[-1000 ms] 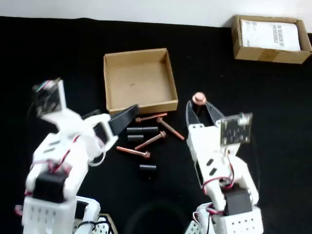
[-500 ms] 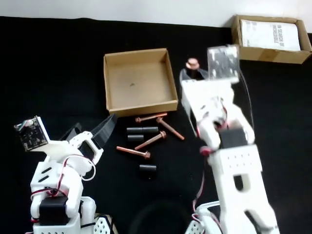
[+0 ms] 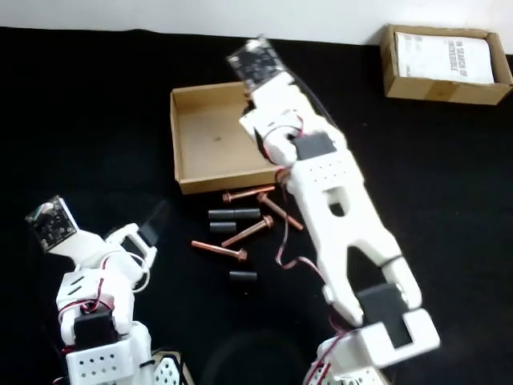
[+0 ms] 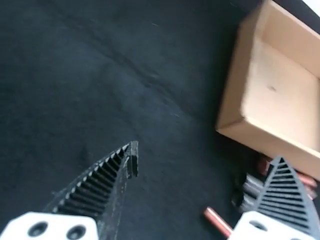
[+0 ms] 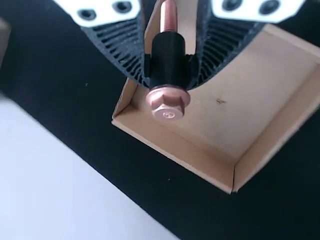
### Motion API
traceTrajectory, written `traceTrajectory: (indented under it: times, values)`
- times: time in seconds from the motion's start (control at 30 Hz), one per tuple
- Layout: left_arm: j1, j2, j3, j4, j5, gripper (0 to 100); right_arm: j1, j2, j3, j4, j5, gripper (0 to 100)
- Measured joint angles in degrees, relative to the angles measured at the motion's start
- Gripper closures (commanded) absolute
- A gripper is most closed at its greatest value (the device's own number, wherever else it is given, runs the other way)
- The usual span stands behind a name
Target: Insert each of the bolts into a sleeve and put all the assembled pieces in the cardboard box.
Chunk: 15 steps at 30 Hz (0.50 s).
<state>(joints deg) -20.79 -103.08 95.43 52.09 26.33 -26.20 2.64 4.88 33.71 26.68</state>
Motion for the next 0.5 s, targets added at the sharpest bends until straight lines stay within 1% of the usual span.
traceTrajectory:
  times: [0.1,0.23,0.37,0.5]
  values:
    - [-2.7,0.0,0.5,-3.4,0.0,61,-0.6,4.6,-3.2,0.0,5.1,99.2]
    - [-3.8,0.0,0.7,-4.1,0.0,61,-1.8,9.6,-3.9,0.0,10.0,99.2]
    - [-3.8,0.0,0.7,-4.1,0.0,61,-3.3,14.9,-4.0,0.8,11.1,99.1]
    - [-3.8,0.0,0.7,-4.1,0.0,61,-4.5,19.6,-4.0,4.5,11.2,98.8]
